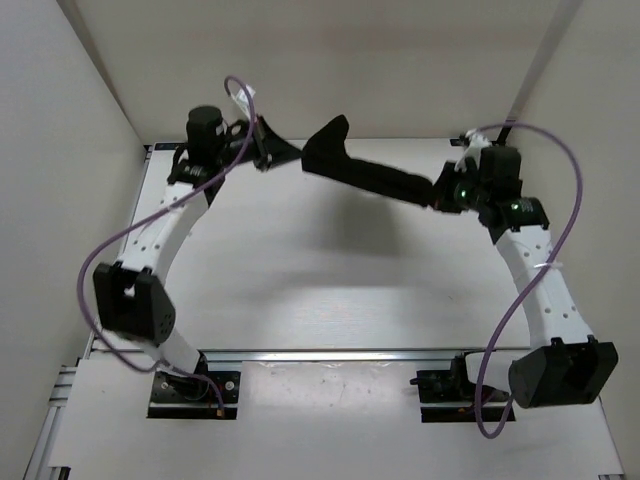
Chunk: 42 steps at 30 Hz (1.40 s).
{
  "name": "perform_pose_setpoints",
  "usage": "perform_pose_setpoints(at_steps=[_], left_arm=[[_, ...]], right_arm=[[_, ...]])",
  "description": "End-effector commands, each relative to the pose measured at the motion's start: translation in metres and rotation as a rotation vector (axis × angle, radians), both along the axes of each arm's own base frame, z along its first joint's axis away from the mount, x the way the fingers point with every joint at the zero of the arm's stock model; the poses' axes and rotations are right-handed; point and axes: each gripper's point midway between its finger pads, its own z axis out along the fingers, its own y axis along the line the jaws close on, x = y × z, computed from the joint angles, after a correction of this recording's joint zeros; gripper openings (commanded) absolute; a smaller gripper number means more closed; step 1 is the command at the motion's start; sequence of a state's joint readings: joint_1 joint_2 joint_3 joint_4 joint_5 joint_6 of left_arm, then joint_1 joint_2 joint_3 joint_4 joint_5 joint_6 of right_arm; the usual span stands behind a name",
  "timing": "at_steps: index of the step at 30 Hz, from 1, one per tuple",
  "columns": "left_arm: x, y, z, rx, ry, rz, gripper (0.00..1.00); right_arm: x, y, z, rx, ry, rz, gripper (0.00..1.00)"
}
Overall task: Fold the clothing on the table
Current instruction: Flatten the skirt out
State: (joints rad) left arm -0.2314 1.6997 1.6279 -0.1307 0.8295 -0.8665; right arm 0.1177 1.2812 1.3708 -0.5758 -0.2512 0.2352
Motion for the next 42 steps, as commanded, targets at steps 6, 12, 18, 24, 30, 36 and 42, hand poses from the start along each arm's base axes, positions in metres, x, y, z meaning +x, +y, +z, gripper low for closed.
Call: perform_pose_setpoints(at_steps=[6,12,18,24,30,36,42], left_arm=[[-0.152,-0.001,-0.179,0.142,0.391,-0.135,0.00],[-0.221,0.012,-0.208,0.157,0.537,-0.172,0.04],[-0.222,0.020,-0.194,0.090,0.545,-0.181,0.01],[-0.239,0.010,-0.210,0.127,0.605,-0.244,0.05],[-0.250,0.022,-0.237,0.221,0.696,-0.211,0.14],[-0.241,0.068,-0.273,0.465,0.751,-0.008,0.27],[-0.243,0.136,-0.318,0.812,0.823,0.229,0.44]], right_arm=[[-0.147,0.018,-0.174,0.127,0.721,0.161,0.03],[-0.209,0.034,-0.171,0.063,0.840,0.192,0.28],[-0.189,0.025,-0.155,0.105,0.819,0.126,0.32],[-0.167,0.035,-0.162,0.120,0.795,0.140,0.32],[-0.113,0.049,-0.184,0.114,0.721,0.155,0.36],[-0.061,0.073,-0.181,0.159,0.654,0.206,0.35],[-0.037,0.095,-0.189,0.105,0.645,0.254,0.36]])
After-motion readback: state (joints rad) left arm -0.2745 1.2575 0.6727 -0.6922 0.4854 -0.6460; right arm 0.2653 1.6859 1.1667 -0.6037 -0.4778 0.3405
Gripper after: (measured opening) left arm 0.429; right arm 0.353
